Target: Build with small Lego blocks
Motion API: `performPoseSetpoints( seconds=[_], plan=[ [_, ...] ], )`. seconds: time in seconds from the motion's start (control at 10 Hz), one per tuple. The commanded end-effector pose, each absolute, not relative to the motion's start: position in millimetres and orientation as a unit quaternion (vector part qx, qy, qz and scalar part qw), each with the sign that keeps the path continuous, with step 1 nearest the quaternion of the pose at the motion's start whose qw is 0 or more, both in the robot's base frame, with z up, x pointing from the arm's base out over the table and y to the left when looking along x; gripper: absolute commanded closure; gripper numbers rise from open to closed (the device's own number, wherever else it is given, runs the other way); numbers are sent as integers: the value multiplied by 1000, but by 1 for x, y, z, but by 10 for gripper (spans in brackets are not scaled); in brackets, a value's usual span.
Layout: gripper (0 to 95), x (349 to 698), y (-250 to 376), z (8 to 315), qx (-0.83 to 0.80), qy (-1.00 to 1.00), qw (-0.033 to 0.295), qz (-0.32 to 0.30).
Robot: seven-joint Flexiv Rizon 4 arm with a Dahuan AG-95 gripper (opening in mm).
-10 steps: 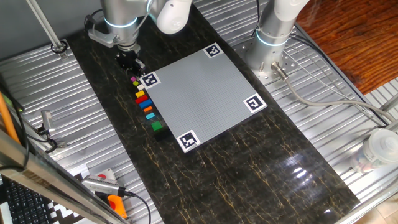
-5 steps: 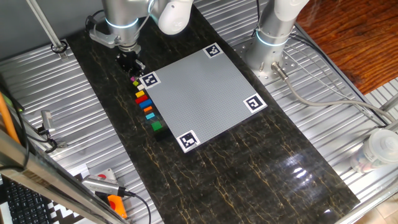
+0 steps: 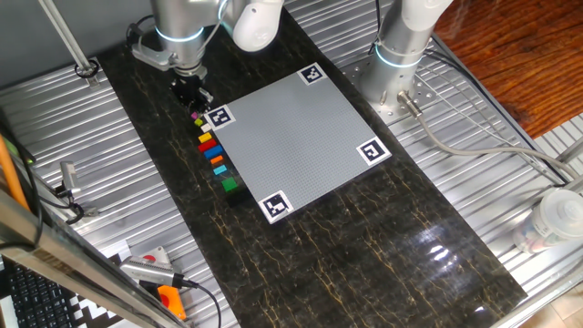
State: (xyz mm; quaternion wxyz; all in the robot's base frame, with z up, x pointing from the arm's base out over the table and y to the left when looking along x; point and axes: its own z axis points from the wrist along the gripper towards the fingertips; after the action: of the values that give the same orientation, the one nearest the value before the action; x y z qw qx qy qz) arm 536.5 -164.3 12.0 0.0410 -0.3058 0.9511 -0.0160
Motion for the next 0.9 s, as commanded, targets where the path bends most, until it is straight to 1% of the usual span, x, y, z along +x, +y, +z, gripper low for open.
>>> performPoseSetpoints(
  seconds=[0.1, 0.5, 0.6, 0.8, 0.9],
  plan=[
    [950, 536, -164, 11, -305, 951, 42, -16],
    [950, 536, -165, 15, -294, 955, 38, -15],
    [950, 536, -165, 20, -290, 956, 36, -13],
    [950, 535, -164, 36, -276, 961, 28, -6],
    [950, 534, -162, 52, -257, 966, 17, -1]
  ],
)
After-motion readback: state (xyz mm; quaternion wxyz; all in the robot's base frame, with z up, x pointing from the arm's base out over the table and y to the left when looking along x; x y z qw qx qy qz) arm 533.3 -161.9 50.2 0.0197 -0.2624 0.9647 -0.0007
